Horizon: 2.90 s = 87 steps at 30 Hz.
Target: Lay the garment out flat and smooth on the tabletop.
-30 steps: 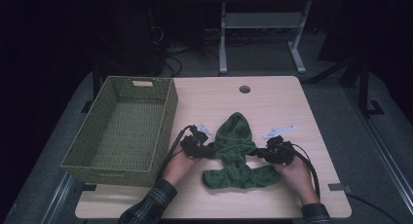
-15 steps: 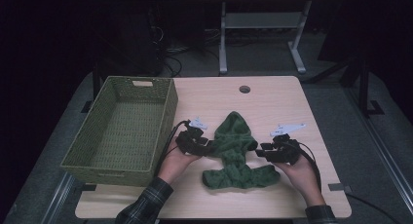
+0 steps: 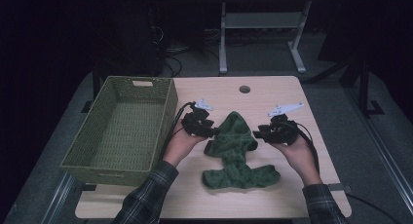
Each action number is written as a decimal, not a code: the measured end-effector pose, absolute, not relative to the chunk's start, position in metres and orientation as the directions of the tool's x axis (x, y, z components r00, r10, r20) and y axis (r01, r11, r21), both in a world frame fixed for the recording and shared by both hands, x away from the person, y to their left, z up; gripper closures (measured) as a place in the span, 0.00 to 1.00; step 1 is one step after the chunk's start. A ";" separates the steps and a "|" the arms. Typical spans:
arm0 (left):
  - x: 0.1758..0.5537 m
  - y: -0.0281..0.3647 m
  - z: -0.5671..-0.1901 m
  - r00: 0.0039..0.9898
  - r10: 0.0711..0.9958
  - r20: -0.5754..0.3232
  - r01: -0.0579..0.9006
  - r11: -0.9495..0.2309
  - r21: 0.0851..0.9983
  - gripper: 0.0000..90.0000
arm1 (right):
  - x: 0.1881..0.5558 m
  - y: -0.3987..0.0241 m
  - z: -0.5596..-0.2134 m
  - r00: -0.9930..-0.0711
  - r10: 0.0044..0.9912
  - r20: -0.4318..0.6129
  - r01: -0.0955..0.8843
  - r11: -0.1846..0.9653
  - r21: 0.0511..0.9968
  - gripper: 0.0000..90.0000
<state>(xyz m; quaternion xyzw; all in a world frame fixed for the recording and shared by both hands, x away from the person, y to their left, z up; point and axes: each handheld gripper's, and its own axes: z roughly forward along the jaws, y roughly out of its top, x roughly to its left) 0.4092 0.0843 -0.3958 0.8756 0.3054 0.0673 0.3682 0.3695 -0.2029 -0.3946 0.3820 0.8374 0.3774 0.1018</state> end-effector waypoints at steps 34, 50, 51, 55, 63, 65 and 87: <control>0.444 0.067 -0.440 0.811 0.560 -0.170 0.524 -0.565 0.637 0.96 | 0.425 -0.179 -0.431 -0.688 0.700 0.195 0.636 0.450 0.627 0.96; 0.435 0.076 -0.442 0.794 0.595 -0.121 0.489 -0.508 0.709 0.97 | 0.408 -0.218 -0.423 -0.617 0.783 0.073 0.637 0.444 0.630 0.98; 0.435 0.071 -0.447 0.797 0.594 -0.113 0.485 -0.517 0.705 0.97 | 0.410 -0.219 -0.428 -0.611 0.789 0.065 0.644 0.447 0.621 0.98; 0.437 0.060 -0.455 0.807 0.586 -0.066 0.462 -0.559 0.688 0.97 | 0.419 -0.227 -0.442 -0.581 0.811 0.070 0.671 0.429 0.604 0.98; 0.449 0.051 -0.460 0.812 0.584 0.008 0.426 -0.602 0.675 0.97 | 0.420 -0.231 -0.459 -0.570 0.817 0.092 0.689 0.414 0.594 0.98; 0.454 0.047 -0.461 0.809 0.586 0.032 0.421 -0.617 0.665 0.96 | 0.422 -0.231 -0.461 -0.564 0.822 0.085 0.691 0.413 0.593 0.98; 0.415 0.072 -0.405 0.830 0.550 -0.091 0.434 -0.535 0.725 0.48 | 0.395 -0.235 -0.407 -0.572 0.808 0.142 0.651 0.342 0.678 0.72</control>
